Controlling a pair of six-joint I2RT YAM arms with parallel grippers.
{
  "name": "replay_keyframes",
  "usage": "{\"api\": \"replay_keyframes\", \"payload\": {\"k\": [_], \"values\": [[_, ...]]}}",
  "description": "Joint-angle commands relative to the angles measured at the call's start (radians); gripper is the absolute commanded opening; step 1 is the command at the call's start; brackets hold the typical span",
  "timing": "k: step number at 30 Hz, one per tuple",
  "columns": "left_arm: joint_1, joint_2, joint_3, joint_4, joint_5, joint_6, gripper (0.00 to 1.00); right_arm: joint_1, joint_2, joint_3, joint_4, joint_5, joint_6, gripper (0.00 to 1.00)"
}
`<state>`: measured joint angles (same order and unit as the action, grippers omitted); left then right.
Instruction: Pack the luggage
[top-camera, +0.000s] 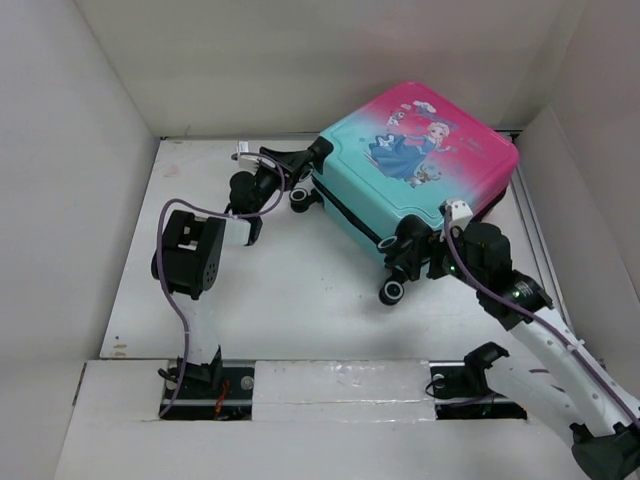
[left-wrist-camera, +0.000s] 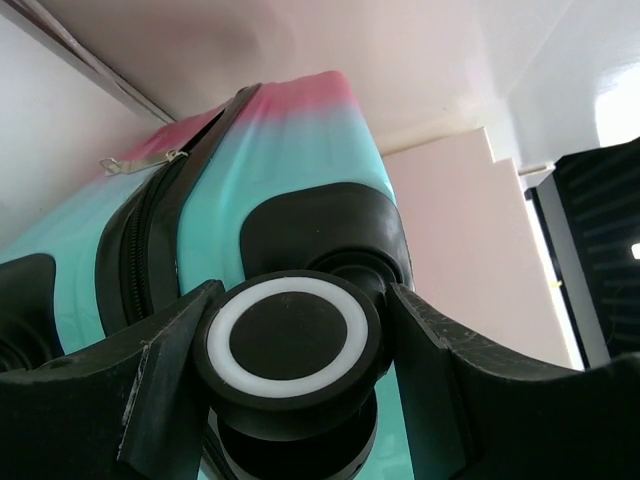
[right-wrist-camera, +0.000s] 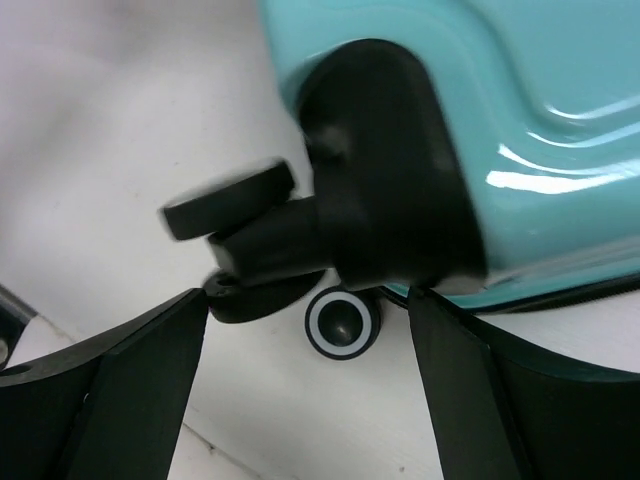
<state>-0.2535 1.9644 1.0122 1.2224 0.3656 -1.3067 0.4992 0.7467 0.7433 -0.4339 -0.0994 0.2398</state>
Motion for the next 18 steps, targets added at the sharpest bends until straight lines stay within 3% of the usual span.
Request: {"api": "replay_keyframes", "payload": {"k": [1, 6, 11, 13, 18], "values": [[0.007, -0.076, -0.084, 0.212, -0.011, -0.008, 0.00, -0.094, -0.010, 0.027, 0.169, 0.125, -0.021, 0.86], [0.007, -0.240, -0.305, 0.288, -0.071, 0.026, 0.00, -0.261, -0.021, 0.059, 0.158, 0.112, -0.031, 0.88], [0.007, -0.441, -0.567, 0.299, -0.155, 0.089, 0.00, -0.470, 0.026, 0.106, 0.167, -0.098, -0.069, 0.86], [-0.029, -0.566, -0.684, 0.226, -0.184, 0.133, 0.00, -0.517, 0.043, 0.107, 0.188, -0.131, -0.079, 0.86], [-0.095, -0.872, -0.843, 0.014, -0.280, 0.240, 0.00, -0.590, 0.232, 0.159, 0.288, -0.445, -0.105, 0.85]]}}
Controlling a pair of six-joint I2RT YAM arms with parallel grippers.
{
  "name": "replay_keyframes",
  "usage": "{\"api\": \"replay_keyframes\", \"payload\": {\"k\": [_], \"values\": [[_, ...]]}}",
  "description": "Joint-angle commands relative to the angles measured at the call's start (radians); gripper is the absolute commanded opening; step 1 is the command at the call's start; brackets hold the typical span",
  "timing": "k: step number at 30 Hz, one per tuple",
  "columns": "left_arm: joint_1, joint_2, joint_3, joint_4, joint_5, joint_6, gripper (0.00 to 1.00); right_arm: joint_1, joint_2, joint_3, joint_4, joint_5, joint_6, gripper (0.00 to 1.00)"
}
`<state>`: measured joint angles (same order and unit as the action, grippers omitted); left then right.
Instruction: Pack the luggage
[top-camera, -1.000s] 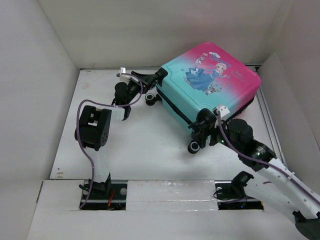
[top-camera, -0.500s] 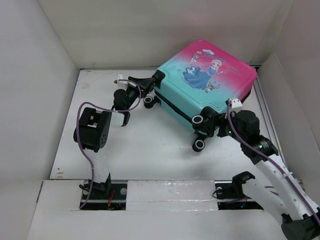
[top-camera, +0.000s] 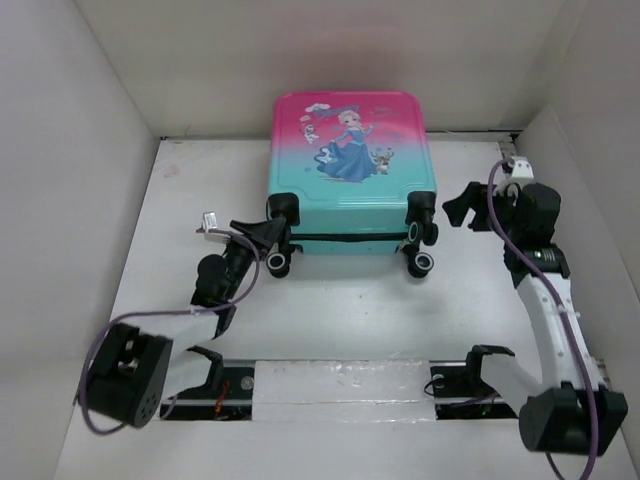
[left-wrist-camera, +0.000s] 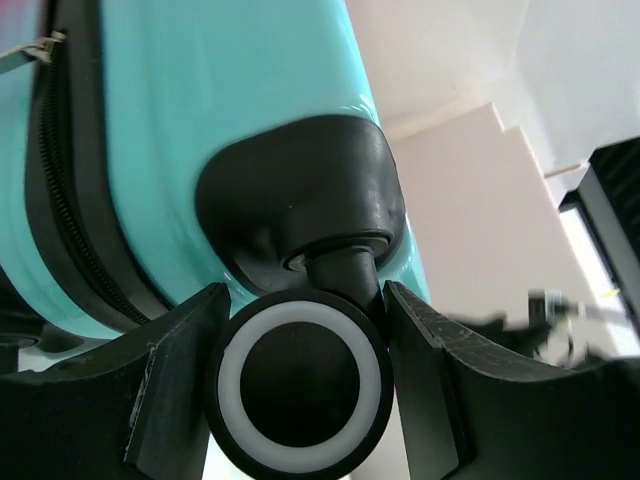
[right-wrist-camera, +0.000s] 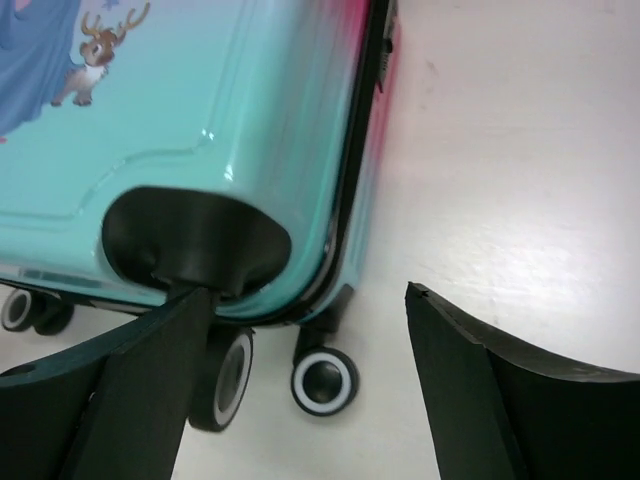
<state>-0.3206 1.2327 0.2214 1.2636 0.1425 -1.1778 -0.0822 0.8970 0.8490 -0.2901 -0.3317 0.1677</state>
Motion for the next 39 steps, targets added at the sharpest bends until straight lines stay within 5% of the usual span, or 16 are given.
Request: {"api": "replay_keyframes", "payload": {"k": [1, 4, 10, 18, 22, 26, 30, 35, 39], "values": [[-0.038, -0.197, -0.063, -0.083, -0.057, 0.133, 0.00, -0.008, 0.138, 0.062, 0.175, -0.239, -0.014, 0.83], [-0.096, -0.413, -0.085, -0.301, -0.101, 0.190, 0.00, 0.019, 0.168, 0.093, 0.224, -0.260, -0.005, 0.79], [-0.146, -0.605, -0.064, -0.501, -0.060, 0.240, 0.00, 0.116, 0.025, -0.019, 0.301, -0.289, -0.028, 0.28], [-0.146, -0.426, 0.074, -0.498, 0.048, 0.352, 0.00, 0.225, -0.237, -0.199, 0.212, -0.254, 0.026, 0.35], [-0.242, -0.346, 0.159, -0.498, -0.018, 0.417, 0.00, 0.330, -0.109, -0.208, 0.155, -0.276, 0.009, 0.36], [-0.411, -0.250, 0.259, -0.526, -0.158, 0.469, 0.00, 0.351, 0.012, -0.206, 0.184, -0.098, -0.025, 0.33], [-0.420, -0.226, 0.282, -0.535, -0.169, 0.469, 0.00, 0.271, 0.132, -0.102, 0.259, -0.024, -0.056, 0.30], [-0.449, -0.236, 0.282, -0.535, -0.135, 0.448, 0.00, 0.193, 0.290, 0.045, 0.371, -0.148, -0.076, 0.29], [-0.459, -0.282, 0.272, -0.544, -0.144, 0.439, 0.00, 0.220, 0.258, -0.066, 0.446, -0.195, -0.048, 0.37]]}}
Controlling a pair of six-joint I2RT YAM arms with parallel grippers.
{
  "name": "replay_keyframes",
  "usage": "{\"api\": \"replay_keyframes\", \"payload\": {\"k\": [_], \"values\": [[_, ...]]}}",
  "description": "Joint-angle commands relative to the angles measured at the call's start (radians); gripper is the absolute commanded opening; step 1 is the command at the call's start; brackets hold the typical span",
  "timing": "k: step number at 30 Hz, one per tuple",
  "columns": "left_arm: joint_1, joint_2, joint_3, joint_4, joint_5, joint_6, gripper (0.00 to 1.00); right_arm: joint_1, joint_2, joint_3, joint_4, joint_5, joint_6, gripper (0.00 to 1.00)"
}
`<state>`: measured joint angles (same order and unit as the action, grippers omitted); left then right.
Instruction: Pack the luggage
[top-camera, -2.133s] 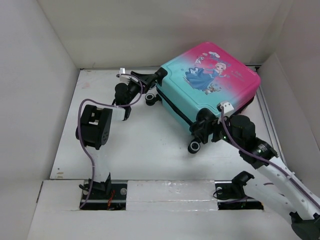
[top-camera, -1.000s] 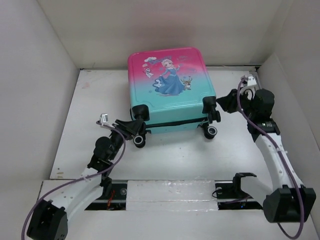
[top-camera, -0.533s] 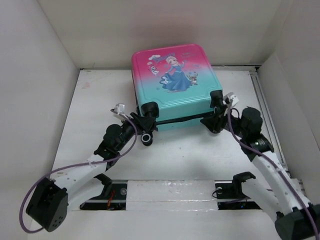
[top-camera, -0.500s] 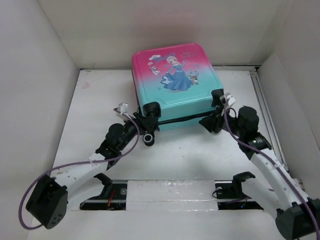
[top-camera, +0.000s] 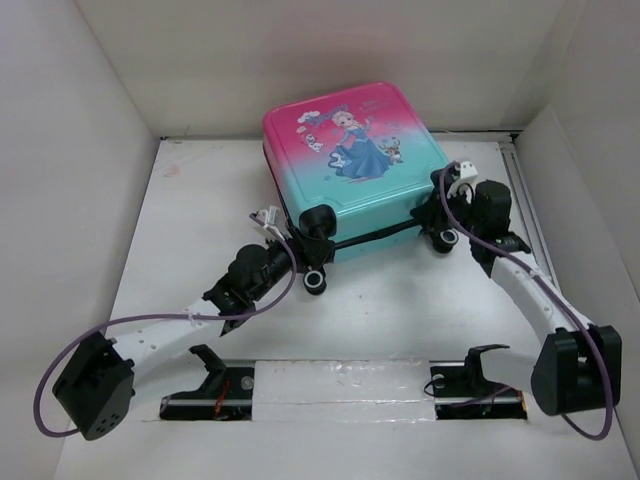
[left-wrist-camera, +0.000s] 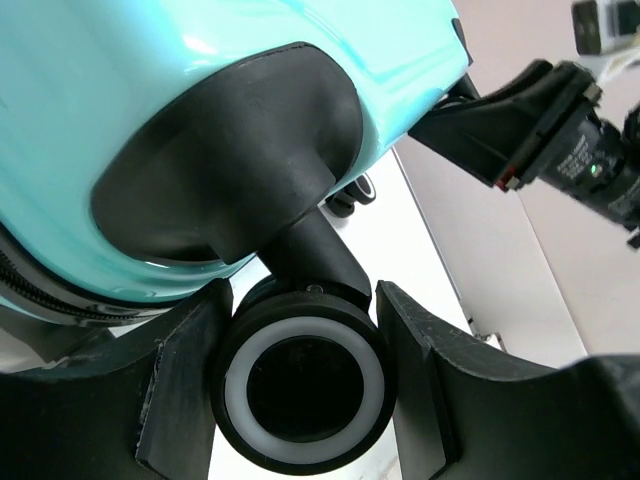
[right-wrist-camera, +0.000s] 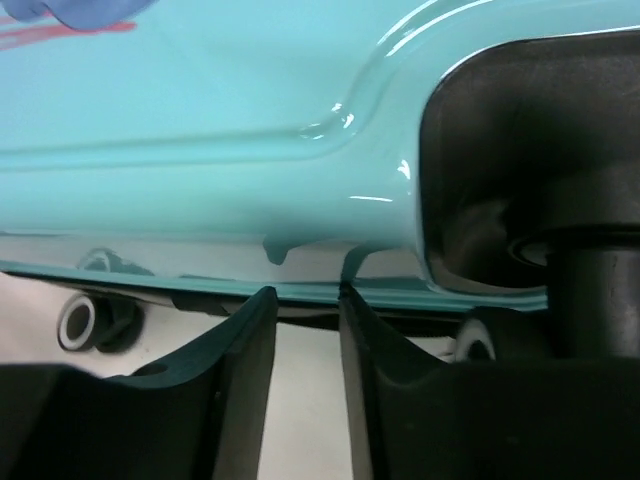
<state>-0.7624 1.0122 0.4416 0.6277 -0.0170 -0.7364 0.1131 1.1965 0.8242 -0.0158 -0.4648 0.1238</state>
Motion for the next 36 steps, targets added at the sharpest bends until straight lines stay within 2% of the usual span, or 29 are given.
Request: {"api": "replay_keyframes", "payload": {"k": [1, 2, 3, 4, 6, 7, 10, 13, 19, 23, 28, 36], "values": [[-0.017, -0.072, 0.052, 0.092, 0.015, -0.003, 0.00, 0.025, -0.117, -0.104, 0.221, -0.048, 0.037, 0.39], [-0.017, -0.072, 0.052, 0.092, 0.015, -0.003, 0.00, 0.037, -0.158, -0.173, 0.349, -0.048, 0.060, 0.43], [-0.017, -0.072, 0.052, 0.092, 0.015, -0.003, 0.00, 0.037, -0.193, -0.320, 0.423, -0.037, 0.085, 0.47], [-0.017, -0.072, 0.063, 0.092, 0.028, -0.003, 0.00, 0.037, -0.248, -0.392, 0.500, -0.037, 0.132, 0.50], [-0.017, -0.061, 0.077, 0.104, 0.038, -0.003, 0.00, 0.046, -0.264, -0.538, 0.676, 0.023, 0.158, 0.50], [-0.017, -0.061, 0.077, 0.104, 0.038, -0.012, 0.00, 0.046, -0.273, -0.557, 0.694, 0.056, 0.158, 0.46], [-0.017, -0.061, 0.086, 0.129, 0.048, -0.012, 0.00, 0.046, -0.238, -0.557, 0.711, 0.132, 0.135, 0.41], [-0.017, -0.061, 0.095, 0.138, 0.057, -0.021, 0.00, 0.002, -0.206, -0.566, 0.773, 0.132, 0.125, 0.40], [-0.017, -0.051, 0.083, 0.190, 0.101, -0.041, 0.00, -0.076, -0.186, -0.614, 0.870, 0.146, 0.114, 0.52], [-0.017, -0.029, 0.074, 0.214, 0.132, -0.050, 0.00, -0.133, -0.101, -0.576, 0.916, 0.060, 0.103, 0.52], [-0.017, -0.020, 0.074, 0.237, 0.144, -0.060, 0.00, -0.142, -0.017, -0.553, 1.025, -0.006, 0.103, 0.52], [-0.017, -0.020, 0.065, 0.237, 0.153, -0.060, 0.00, -0.174, 0.165, -0.520, 1.200, -0.038, 0.172, 0.49]]}}
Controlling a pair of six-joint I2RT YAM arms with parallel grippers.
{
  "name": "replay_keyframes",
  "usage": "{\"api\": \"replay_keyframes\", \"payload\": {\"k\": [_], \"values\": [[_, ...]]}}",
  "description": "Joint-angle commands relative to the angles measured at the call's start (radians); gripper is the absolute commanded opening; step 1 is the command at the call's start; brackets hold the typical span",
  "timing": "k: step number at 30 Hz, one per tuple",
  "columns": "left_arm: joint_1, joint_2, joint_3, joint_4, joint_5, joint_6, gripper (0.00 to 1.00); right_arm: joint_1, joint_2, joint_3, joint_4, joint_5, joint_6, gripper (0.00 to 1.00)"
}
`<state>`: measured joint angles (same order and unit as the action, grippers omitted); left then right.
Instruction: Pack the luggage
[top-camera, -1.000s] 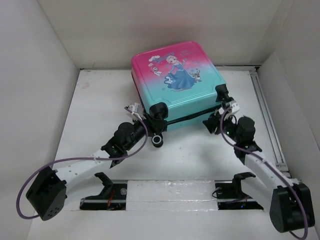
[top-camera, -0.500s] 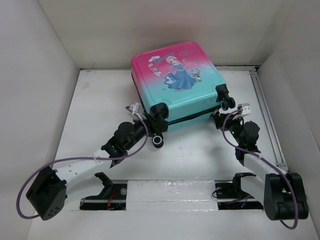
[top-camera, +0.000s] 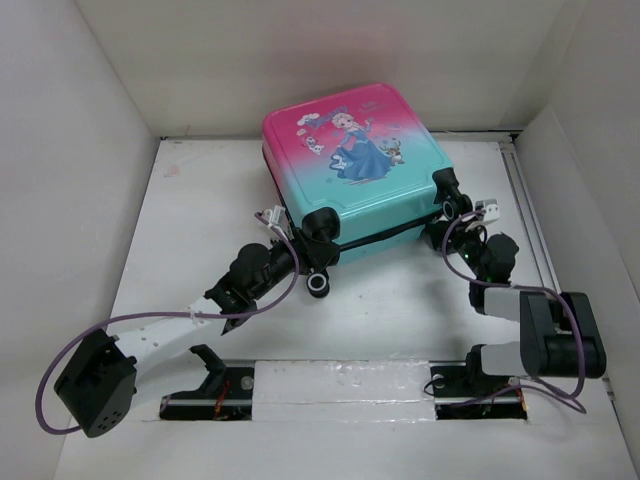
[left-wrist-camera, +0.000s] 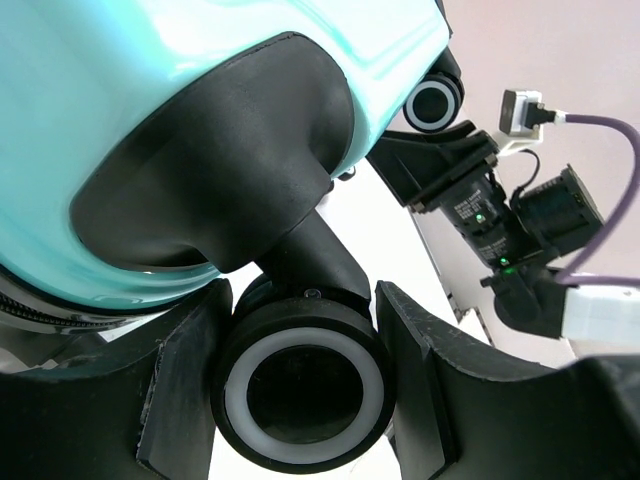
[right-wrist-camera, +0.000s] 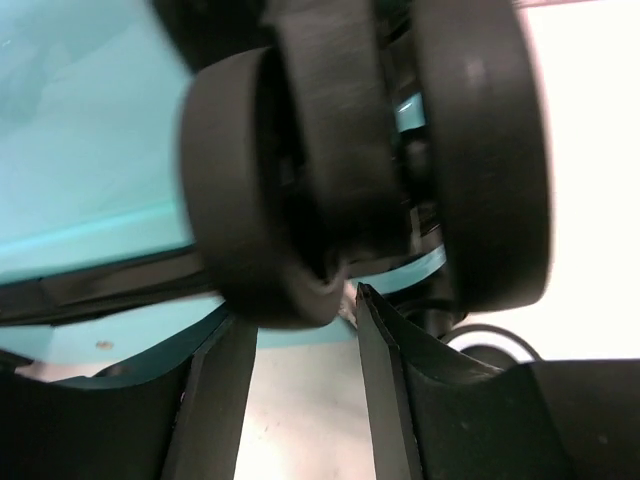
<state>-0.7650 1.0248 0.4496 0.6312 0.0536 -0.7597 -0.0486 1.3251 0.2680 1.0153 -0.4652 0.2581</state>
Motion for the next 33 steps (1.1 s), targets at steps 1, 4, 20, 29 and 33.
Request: {"api": "replay_keyframes", "payload": {"k": [1, 4, 20, 29, 33], "values": [[-0.014, -0.032, 0.057, 0.234, 0.083, -0.036, 0.00, -0.013, 0.051, 0.036, 0.208, -0.029, 0.047, 0.49], [-0.014, -0.042, 0.057, 0.225, 0.083, -0.036, 0.00, -0.023, 0.117, 0.036, 0.268, -0.029, 0.079, 0.49], [-0.014, -0.060, 0.047, 0.216, 0.065, -0.036, 0.00, -0.034, 0.275, 0.069, 0.462, -0.075, 0.179, 0.07], [-0.014, 0.010, 0.076, 0.261, 0.086, -0.046, 0.00, 0.149, 0.211, -0.012, 0.451, 0.037, 0.170, 0.00], [-0.014, 0.092, 0.107, 0.323, 0.130, -0.067, 0.00, 0.353, 0.094, -0.081, 0.299, 0.208, 0.095, 0.00]]}}
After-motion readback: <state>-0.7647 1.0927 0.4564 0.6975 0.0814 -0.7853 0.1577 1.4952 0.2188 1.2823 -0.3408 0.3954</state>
